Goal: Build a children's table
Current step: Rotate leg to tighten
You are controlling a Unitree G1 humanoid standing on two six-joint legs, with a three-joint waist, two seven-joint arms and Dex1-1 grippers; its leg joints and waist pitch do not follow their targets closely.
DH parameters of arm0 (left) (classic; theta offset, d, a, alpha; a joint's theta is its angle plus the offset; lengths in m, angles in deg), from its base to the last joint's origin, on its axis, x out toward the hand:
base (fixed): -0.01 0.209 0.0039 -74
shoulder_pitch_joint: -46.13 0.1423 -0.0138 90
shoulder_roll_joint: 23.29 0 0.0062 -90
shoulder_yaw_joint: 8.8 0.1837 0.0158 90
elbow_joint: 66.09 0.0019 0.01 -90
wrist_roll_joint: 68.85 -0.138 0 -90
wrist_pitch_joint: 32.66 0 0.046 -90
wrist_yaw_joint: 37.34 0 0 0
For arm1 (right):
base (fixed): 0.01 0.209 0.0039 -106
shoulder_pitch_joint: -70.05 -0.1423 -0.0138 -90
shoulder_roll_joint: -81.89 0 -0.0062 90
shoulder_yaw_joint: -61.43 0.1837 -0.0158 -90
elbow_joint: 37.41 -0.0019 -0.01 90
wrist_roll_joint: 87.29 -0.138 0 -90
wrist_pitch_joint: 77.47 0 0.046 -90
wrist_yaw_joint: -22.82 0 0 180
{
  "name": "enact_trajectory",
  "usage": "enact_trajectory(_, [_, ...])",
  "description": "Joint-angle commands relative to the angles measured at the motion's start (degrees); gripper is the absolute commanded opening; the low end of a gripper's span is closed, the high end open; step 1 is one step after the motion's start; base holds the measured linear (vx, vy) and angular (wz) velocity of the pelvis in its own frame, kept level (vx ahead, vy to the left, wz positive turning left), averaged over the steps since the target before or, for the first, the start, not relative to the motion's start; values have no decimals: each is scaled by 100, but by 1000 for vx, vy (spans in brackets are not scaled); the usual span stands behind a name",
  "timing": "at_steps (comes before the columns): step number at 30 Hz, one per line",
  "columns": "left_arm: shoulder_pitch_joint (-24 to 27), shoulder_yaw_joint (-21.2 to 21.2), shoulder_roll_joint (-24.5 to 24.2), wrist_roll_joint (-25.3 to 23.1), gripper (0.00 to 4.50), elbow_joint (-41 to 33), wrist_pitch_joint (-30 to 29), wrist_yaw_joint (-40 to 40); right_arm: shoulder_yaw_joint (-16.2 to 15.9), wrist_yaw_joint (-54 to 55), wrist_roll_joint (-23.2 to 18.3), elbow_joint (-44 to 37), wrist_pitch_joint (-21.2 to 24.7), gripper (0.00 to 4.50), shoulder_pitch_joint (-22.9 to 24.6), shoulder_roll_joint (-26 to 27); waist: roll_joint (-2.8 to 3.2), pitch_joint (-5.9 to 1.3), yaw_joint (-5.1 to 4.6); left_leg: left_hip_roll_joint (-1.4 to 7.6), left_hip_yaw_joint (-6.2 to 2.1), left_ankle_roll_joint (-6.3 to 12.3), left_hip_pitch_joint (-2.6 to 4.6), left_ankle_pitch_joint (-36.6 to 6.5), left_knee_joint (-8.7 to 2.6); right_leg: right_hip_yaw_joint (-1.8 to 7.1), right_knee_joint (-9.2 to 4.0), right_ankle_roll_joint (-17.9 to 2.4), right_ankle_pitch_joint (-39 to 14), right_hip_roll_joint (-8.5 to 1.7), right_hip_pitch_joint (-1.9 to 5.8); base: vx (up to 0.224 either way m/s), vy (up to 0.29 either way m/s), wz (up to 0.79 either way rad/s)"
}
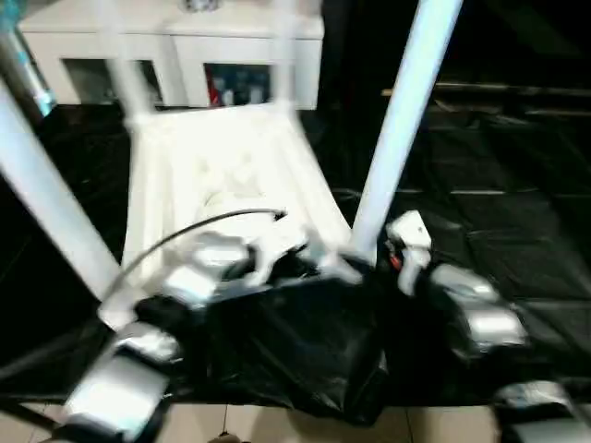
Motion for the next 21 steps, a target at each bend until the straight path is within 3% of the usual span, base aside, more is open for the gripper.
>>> enact_trajectory(1, [-142,-270,217,-48,0,357,-232,943,-50,737,234,327,312,270,11,257,-85,-255,-59,377,-260,-98,149,-1834,-480,305,-625,-939,-2743,-507,70,0,0,0])
enact_trajectory(2, [-253,-282,408,-60,0,474,-263,1118,0,1154,250,440,406,270,-101,497,-66,-274,-82,378,-273,-119,120,-1794,-492,306,-616,-911,-2690,-515,101,0,0,0])
enact_trajectory(4, [-293,-261,470,-78,0,509,-246,1155,-44,1208,299,460,402,270,-139,572,-57,-285,-82,376,-268,-97,128,-1773,-491,312,-625,-914,-2534,-514,95,0,0,0])
enact_trajectory(7, [-360,-177,584,-150,0,545,-137,1038,-315,1051,577,413,108,270,-183,650,-55,-304,-67,377,-244,28,83,-1533,-488,326,-576,-1040,-1891,-509,130,0,0,0])
enact_trajectory(8, [-365,-163,593,-152,0,540,-116,982,-364,945,605,381,-53,305,-176,638,-58,-311,-59,377,-239,79,78,-1452,-486,325,-555,-1096,-1732,-513,148,0,0,0])
enact_trajectory(10, [-352,-139,570,-150,0,498,-65,878,-317,727,476,283,-190,340,-153,616,-61,-308,-46,370,-227,153,74,-1400,-474,325,-562,-1129,-1700,-521,157,0,0,0])
enact_trajectory(12, [-342,-143,538,-157,0,489,-29,792,-195,414,224,146,-172,342,-117,600,-54,-311,-39,376,-228,194,65,-1370,-475,319,-555,-1145,-1668,-514,170,0,0,0])
enact_trajectory(13, [-334,-144,510,-176,0,492,36,760,-150,202,98,41,-151,373,-88,560,-59,-310,-37,385,-232,217,64,-1366,-479,317,-551,-1160,-1649,-517,174,0,0,0])
enact_trajectory(15, [-294,-185,427,-147,0,473,151,558,-194,-501,-113,-277,-44,383,31,315,-60,-316,-13,388,-227,277,68,-1318,-474,315,-546,-1185,-1519,-506,187,0,0,0])
enact_trajectory(18, [-198,-152,288,-98,0,362,400,143,-349,-1303,-172,-544,-24,388,186,-44,-63,-321,2,395,-231,435,23,-1165,-466,305,-511,-1261,-1225,-516,224,0,0,0])
enact_trajectory(21, [-28,-68,41,-13,0,157,663,-541,-470,-2115,-244,-751,63,388,321,-493,-63,-312,2,390,-226,433,30,-1194,-459,298,-528,-1291,-1371,-520,219,0,0,0])
